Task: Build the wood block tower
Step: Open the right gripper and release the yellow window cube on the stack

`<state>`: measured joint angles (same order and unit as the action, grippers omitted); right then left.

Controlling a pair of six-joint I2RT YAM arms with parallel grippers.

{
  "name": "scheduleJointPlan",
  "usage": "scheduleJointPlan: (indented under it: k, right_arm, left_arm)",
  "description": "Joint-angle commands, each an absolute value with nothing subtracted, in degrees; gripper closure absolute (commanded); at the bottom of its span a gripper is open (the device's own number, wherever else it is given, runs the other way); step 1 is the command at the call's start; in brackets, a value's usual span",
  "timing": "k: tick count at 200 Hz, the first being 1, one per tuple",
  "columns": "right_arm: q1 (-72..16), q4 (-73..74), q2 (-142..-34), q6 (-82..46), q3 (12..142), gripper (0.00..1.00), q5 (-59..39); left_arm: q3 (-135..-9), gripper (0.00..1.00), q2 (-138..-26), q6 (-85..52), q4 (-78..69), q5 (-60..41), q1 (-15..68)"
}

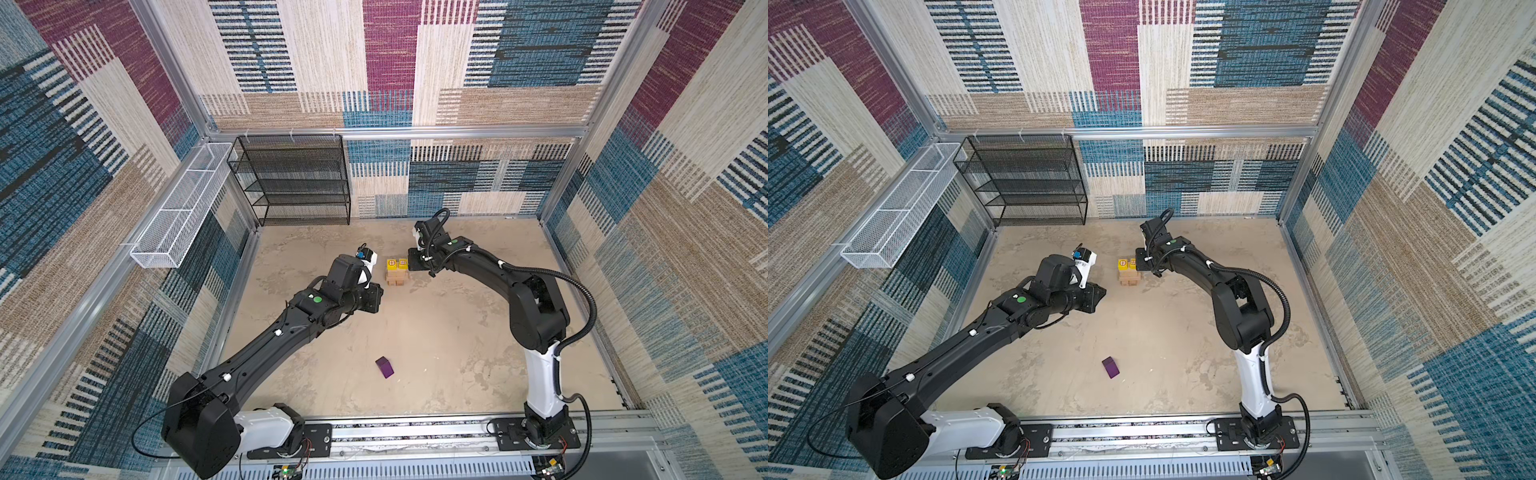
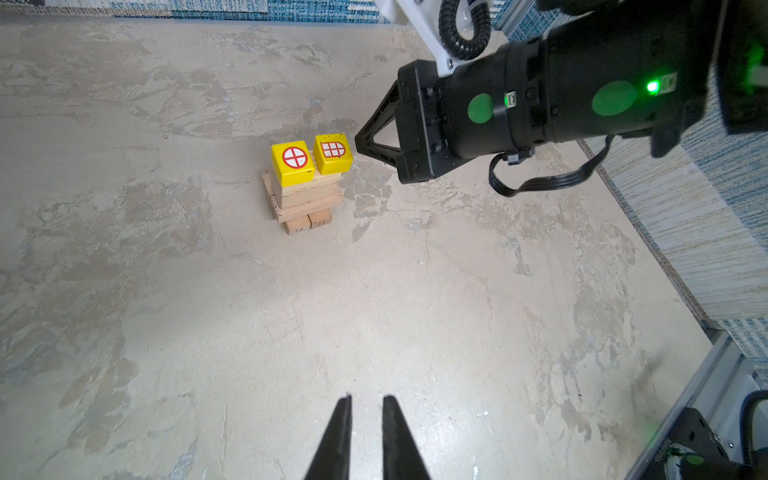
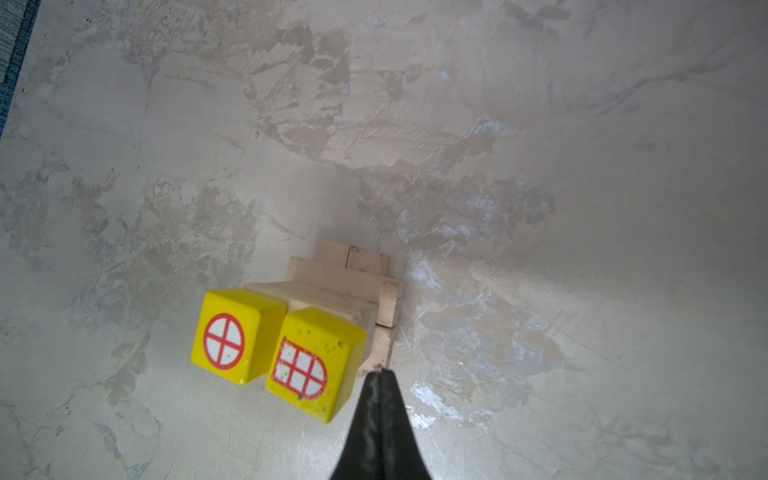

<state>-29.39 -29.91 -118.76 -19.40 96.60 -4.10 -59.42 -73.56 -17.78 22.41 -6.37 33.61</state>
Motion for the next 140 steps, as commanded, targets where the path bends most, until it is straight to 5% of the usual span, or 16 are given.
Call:
scheduleJointPlan:
  k: [1, 140]
  right_arm:
    - [-29.3, -29.0, -119.2, -19.1, 97.2, 1.00, -5.3]
    - [-29.3, -29.7, -120.2, -18.8, 98.7, 1.00, -7.3]
  left_arm:
    - [-59.9, 0.81, -73.5, -16.7, 21.8, -6.5, 33.6]
    - [-59.8, 0.81, -73.2, -16.6, 21.9, -6.2, 33.6]
